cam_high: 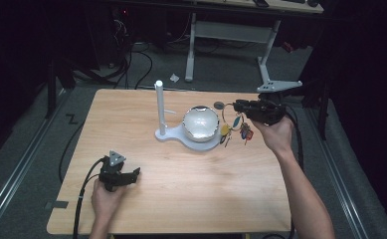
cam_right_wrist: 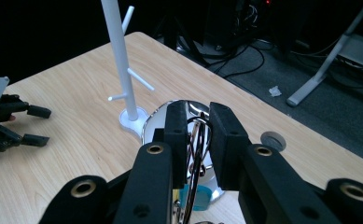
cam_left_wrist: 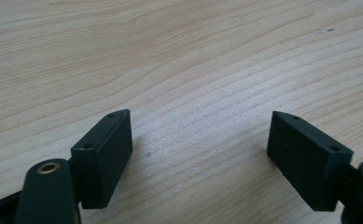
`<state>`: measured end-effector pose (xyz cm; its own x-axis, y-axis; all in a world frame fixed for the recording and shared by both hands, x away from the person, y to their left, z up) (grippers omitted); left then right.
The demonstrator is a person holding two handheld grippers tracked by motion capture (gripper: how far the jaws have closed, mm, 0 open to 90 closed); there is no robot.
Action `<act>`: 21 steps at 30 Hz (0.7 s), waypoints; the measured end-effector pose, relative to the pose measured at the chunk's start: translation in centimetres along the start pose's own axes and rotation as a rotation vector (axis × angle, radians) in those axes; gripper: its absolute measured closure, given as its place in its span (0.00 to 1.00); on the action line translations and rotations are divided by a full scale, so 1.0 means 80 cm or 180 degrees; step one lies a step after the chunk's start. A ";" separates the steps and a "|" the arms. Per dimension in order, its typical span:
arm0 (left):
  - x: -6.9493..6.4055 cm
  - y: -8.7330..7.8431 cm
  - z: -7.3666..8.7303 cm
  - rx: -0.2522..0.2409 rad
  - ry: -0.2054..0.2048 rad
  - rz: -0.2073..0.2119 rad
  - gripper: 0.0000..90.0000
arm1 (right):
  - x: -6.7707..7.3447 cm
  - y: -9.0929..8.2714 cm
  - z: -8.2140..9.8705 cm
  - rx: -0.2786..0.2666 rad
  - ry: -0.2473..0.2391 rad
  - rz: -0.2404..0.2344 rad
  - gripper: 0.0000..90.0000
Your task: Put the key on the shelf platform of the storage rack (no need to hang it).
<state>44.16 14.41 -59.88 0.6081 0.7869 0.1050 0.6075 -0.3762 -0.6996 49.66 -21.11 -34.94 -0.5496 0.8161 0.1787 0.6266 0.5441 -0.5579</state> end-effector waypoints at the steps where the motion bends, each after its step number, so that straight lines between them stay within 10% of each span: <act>1: 0.000 0.000 0.000 0.0000 -0.0001 0.0000 0.25 | 0.000 0.000 0.000 0.0000 0.0000 0.0000 0.88; 21: 0.000 0.000 0.000 -0.0001 0.0000 -0.0002 0.25 | 0.019 0.028 -0.029 0.0041 -0.0045 -0.0094 0.88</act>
<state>44.16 14.41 -59.88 0.6077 0.7872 0.1054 0.6082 -0.3759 -0.6992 51.53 -18.19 -34.02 -0.5755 0.7969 0.1838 0.6030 0.5652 -0.5629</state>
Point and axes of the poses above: each handheld gripper's, and its own axes: y roughly forward along the jaws, z roughly out of its underside, x roughly to its left, the point moved 10 cm from there along y, roughly forward along the jaws, and after that the axes turned 12 degrees about y, right-handed, at the moved point
